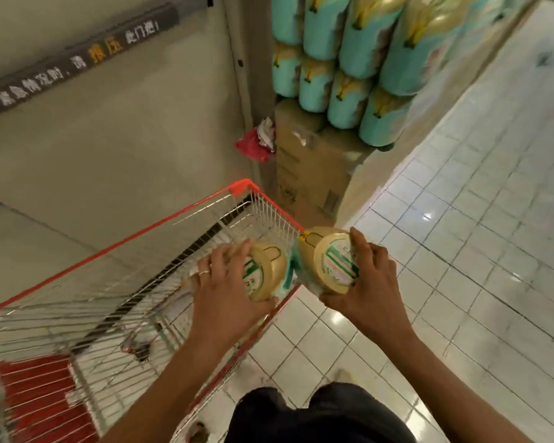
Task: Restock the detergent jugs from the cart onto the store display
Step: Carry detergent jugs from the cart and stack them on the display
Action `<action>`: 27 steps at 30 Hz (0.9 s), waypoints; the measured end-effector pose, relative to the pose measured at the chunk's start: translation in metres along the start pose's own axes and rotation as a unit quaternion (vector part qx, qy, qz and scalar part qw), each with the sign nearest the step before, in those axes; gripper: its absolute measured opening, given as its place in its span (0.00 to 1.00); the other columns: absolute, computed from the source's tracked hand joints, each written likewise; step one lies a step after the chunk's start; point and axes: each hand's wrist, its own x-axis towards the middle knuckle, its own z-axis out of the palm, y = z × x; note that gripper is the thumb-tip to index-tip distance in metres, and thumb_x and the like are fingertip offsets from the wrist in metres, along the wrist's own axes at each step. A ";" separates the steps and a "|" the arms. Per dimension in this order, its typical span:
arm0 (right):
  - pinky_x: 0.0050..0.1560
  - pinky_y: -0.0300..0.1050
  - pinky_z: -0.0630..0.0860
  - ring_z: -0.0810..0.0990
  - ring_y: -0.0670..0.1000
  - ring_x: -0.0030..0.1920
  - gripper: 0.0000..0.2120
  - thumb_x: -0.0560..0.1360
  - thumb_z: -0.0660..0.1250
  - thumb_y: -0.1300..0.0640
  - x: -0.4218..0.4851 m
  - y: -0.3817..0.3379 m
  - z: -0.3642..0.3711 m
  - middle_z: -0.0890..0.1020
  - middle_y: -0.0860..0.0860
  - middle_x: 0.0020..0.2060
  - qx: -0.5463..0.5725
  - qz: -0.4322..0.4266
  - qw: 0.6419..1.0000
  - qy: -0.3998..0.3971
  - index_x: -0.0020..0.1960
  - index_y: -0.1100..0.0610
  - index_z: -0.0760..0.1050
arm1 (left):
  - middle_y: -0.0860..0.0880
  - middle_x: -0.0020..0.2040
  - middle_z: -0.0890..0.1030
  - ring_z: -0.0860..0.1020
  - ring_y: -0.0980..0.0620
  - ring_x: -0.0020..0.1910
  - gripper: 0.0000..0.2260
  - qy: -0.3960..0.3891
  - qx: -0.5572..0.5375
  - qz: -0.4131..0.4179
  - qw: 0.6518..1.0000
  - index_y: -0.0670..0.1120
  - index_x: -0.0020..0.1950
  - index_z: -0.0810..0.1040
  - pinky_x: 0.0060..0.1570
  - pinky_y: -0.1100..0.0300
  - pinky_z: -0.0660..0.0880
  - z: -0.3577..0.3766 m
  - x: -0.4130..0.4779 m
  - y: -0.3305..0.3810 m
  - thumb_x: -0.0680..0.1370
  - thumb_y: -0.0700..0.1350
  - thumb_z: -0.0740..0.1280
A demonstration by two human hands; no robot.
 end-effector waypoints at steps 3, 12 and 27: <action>0.65 0.55 0.75 0.66 0.52 0.66 0.61 0.61 0.79 0.34 -0.010 0.054 -0.037 0.64 0.48 0.68 0.016 0.039 0.999 0.028 0.84 0.42 0.49 | 0.48 0.76 0.60 0.60 0.40 0.76 0.54 -0.015 0.000 0.029 0.999 0.62 0.82 0.54 0.71 0.37 0.68 0.020 0.010 0.062 0.61 0.72 0.76; 0.65 0.56 0.76 0.66 0.52 0.67 0.61 0.61 0.81 0.36 -0.032 0.206 -0.149 0.66 0.51 0.72 0.040 0.119 0.989 0.080 0.83 0.40 0.48 | 0.48 0.75 0.63 0.64 0.40 0.71 0.53 -0.019 0.013 0.105 0.994 0.62 0.81 0.55 0.65 0.37 0.72 0.080 0.025 0.240 0.61 0.73 0.76; 0.63 0.54 0.76 0.68 0.52 0.65 0.60 0.61 0.82 0.37 0.034 0.384 -0.273 0.67 0.49 0.70 0.057 0.223 0.960 0.158 0.83 0.40 0.51 | 0.47 0.73 0.63 0.63 0.40 0.71 0.51 -0.085 0.011 0.205 0.975 0.63 0.79 0.57 0.70 0.37 0.68 0.166 0.137 0.475 0.62 0.68 0.77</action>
